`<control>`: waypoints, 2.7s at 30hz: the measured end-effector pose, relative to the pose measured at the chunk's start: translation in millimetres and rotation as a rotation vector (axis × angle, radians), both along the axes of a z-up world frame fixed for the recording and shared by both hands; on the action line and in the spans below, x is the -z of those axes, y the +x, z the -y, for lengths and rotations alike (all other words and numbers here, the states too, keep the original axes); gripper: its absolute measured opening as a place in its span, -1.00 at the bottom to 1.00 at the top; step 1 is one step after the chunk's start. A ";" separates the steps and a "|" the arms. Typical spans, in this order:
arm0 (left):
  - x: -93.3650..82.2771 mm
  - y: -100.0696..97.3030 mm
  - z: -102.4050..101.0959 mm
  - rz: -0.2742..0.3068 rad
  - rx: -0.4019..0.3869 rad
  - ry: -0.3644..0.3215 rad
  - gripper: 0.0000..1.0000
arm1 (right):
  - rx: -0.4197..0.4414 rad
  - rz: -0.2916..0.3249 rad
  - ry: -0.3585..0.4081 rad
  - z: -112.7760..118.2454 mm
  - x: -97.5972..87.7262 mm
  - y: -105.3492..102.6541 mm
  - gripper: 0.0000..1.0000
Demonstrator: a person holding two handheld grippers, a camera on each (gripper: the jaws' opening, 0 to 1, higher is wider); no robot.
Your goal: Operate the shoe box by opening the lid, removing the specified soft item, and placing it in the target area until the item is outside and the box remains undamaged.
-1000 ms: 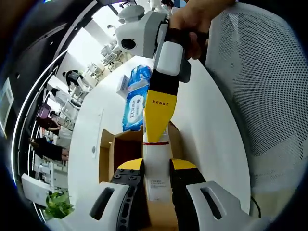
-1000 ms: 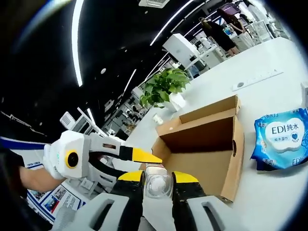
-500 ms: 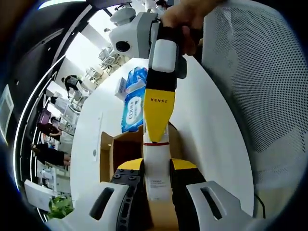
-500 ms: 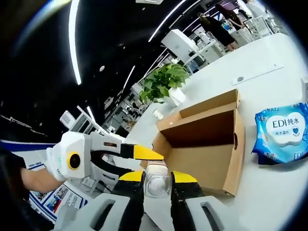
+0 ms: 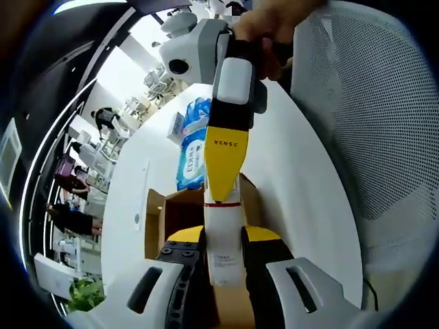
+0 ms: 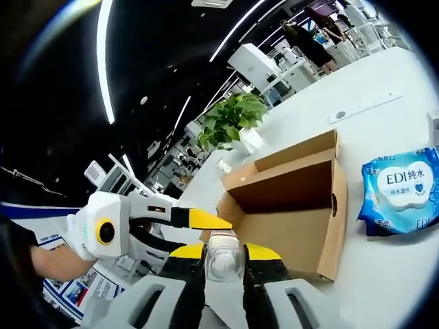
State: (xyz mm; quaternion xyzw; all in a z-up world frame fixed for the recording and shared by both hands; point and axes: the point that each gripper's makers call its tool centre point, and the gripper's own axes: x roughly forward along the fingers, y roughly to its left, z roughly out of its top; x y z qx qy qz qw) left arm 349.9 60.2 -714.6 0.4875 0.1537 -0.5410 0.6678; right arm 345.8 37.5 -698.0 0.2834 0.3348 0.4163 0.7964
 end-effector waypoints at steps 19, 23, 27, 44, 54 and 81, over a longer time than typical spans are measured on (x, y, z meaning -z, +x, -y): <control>-6.1 15.8 -11.3 -0.081 -0.189 -0.130 -0.24 | 0.043 0.044 -0.052 23.7 -5.6 14.8 -0.68; -7.4 18.5 -15.3 -0.098 -0.232 -0.154 -0.15 | 0.067 0.058 -0.054 32.5 -9.5 19.5 -0.68; -13.6 14.7 -12.9 -0.118 -0.290 -0.199 0.02 | 0.069 0.080 -0.066 38.0 -14.3 21.3 -0.68; -19.8 2.7 -16.3 -0.238 -0.471 -0.369 0.28 | 0.008 0.232 -0.218 71.5 -36.0 27.8 -0.68; -27.7 1.2 -21.3 -0.256 -0.550 -0.466 0.40 | -0.031 0.305 -0.312 98.2 -42.2 32.7 -0.68; -47.0 -3.4 -36.1 -0.182 -0.710 -0.597 1.00 | -0.187 0.515 -0.610 153.9 -76.2 83.3 -0.68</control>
